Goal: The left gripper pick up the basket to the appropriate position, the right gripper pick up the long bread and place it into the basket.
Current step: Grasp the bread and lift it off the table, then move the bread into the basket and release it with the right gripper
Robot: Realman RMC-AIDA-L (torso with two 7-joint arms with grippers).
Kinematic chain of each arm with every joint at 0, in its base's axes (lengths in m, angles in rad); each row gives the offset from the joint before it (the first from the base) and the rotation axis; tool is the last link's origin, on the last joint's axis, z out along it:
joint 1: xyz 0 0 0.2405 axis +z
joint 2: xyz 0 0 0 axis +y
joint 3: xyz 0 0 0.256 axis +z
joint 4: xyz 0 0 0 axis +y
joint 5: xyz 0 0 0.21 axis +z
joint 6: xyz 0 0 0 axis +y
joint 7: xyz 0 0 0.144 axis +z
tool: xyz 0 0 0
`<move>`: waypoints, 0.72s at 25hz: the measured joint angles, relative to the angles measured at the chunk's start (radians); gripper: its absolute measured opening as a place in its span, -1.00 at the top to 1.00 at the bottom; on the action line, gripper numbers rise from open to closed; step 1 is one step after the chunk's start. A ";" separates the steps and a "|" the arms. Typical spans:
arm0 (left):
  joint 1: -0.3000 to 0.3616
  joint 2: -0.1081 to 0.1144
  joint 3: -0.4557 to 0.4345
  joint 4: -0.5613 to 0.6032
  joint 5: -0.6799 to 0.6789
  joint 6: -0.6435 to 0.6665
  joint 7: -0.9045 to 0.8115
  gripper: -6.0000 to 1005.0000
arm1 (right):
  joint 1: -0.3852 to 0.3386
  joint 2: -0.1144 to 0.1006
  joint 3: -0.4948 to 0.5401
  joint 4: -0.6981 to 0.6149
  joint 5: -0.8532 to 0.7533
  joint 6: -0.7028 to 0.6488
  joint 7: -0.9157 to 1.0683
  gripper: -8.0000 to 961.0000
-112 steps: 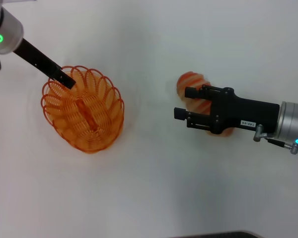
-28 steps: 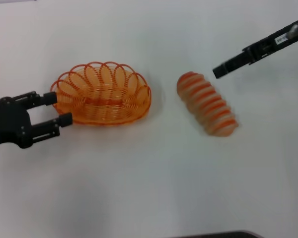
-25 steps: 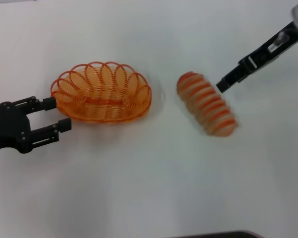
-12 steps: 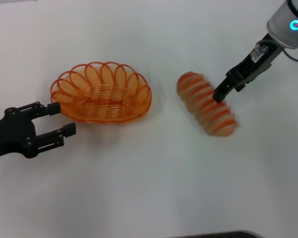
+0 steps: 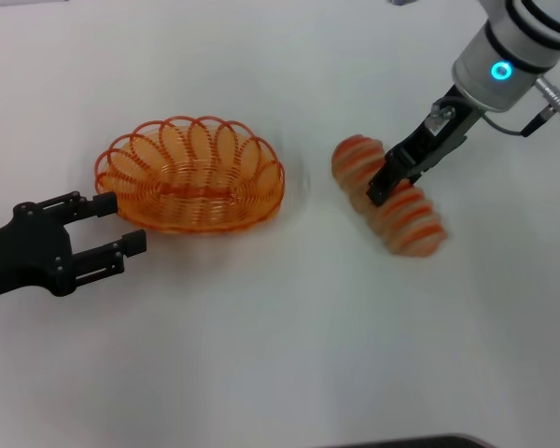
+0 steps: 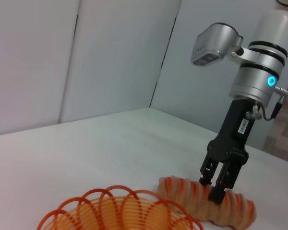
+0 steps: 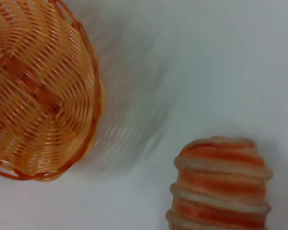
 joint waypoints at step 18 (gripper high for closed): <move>-0.003 0.001 0.000 -0.003 -0.006 0.004 -0.008 -0.38 | -0.047 -0.017 0.011 -0.116 0.099 -0.061 -0.099 0.12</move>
